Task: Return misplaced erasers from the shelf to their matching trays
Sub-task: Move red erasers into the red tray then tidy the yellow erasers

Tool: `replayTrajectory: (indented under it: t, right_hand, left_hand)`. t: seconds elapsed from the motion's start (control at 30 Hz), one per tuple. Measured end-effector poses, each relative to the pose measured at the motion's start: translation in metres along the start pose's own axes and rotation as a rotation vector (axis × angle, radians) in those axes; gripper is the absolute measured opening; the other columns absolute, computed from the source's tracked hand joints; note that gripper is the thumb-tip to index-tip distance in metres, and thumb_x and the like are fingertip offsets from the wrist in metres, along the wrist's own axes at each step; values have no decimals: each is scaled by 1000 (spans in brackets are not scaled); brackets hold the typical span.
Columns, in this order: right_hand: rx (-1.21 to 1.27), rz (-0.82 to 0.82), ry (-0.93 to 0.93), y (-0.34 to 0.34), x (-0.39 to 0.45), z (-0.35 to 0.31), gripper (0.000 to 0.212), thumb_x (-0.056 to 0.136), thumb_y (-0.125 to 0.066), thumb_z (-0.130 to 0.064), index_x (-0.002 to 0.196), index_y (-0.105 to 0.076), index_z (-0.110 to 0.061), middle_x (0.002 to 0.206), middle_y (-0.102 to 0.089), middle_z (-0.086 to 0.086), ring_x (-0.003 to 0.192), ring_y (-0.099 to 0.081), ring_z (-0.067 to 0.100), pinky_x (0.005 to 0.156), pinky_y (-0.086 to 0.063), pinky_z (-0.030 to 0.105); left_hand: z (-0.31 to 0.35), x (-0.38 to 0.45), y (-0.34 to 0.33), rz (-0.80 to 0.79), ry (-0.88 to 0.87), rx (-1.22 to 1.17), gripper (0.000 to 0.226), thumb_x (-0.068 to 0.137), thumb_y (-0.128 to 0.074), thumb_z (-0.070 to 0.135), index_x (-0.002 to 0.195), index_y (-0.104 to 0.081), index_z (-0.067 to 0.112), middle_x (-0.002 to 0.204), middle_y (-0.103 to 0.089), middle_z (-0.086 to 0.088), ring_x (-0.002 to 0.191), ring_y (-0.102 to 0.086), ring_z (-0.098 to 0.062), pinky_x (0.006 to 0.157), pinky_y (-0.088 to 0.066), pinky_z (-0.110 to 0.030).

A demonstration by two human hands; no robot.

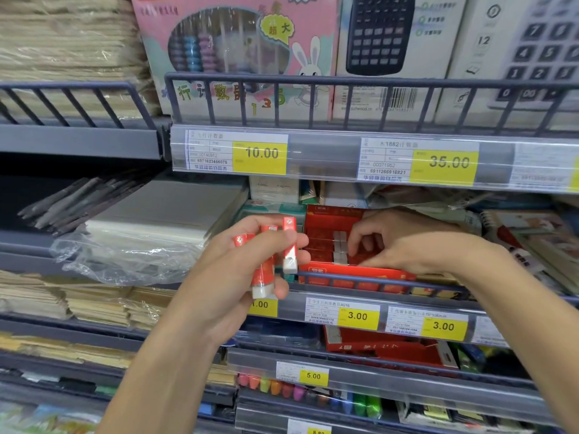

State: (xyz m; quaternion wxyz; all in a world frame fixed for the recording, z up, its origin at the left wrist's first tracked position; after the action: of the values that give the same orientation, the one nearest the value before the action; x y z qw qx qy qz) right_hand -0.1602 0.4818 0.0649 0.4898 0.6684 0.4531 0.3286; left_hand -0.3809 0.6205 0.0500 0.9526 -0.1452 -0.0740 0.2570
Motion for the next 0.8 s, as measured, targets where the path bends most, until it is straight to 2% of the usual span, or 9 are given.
replayTrajectory:
  t: [0.13,0.23,0.33,0.4,0.5,0.6,0.7,0.77,0.8]
  right_hand:
    - [9,-26,-2,6,-6,-6,12,80,-75,-55,85,-70,-45,83,-65,-17,72,-58,2,66,-50,24]
    - [85,156,44,10,-18,-20,24,79,-65,-66,91,-70,-46,87,-68,-23,78,-61,0,67,-46,15]
    - [419,238,230,5,-37,-51,30,80,-70,-56,107,-69,-41,96,-69,-20,81,-64,5,70,-52,22]
    - [492,231,318,-2,-44,-70,38,79,-77,-48,113,-65,-37,98,-65,-21,79,-62,5,68,-55,27]
    - [437,323,285,-11,-43,-85,46,75,-81,-50,111,-58,-35,95,-61,-16,77,-59,5,62,-51,25]
    - [428,428,258,-15,-44,-89,41,77,-81,-45,108,-58,-33,92,-62,-12,76,-57,6,62,-46,20]
    - [513,407,268,-13,-45,-88,30,85,-77,-28,111,-64,-31,93,-67,-13,75,-61,8,64,-52,26]
    - [615,377,257,-8,-44,-85,25,89,-72,-14,111,-69,-26,96,-72,-7,79,-66,14,72,-57,32]
    - [657,376,231,-4,-42,-82,24,90,-70,-10,109,-72,-24,95,-74,-5,81,-69,16,73,-57,30]
  left_hand:
    - [0,-4,-4,-38,0,-9,29,82,-81,19,108,-75,7,111,-77,-20,88,-76,-22,44,-47,-24]
    - [-1,-6,-6,-36,-3,-23,36,81,-81,24,111,-74,6,112,-77,-19,86,-76,-21,43,-46,-23]
    - [-3,-6,-8,-6,-3,-50,34,81,-82,24,109,-76,6,108,-77,-20,78,-74,-17,41,-44,-22]
    - [-4,-6,-8,22,-10,-46,29,80,-82,26,103,-78,9,103,-78,-17,72,-73,-16,41,-43,-22]
    - [-4,-6,-10,55,-17,-42,32,80,-83,27,105,-77,7,99,-78,-18,69,-73,-18,40,-44,-23]
    - [-6,-5,-12,76,-34,-37,35,77,-84,30,103,-75,8,99,-78,-18,63,-70,-16,40,-44,-24]
    - [-6,-3,-12,101,-62,0,34,73,-88,37,94,-75,13,94,-79,-12,70,-73,-16,40,-43,-23]
    - [-6,-2,-11,108,-65,37,32,74,-88,38,92,-74,16,96,-80,-10,77,-76,-20,39,-43,-23]
    - [-6,-2,-11,113,-65,56,31,74,-89,35,93,-74,15,97,-80,-10,77,-76,-20,39,-42,-23]
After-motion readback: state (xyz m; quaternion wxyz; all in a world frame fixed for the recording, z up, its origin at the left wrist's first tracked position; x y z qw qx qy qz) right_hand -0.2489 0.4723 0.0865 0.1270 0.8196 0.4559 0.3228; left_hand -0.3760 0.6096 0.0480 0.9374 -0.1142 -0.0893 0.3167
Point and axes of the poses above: each hand's wrist, its own x-axis towards the middle knuckle, its own y-axis out of the back of the hand, z = x × y, the point moved 1 cm from there along x, towards the middle knuckle
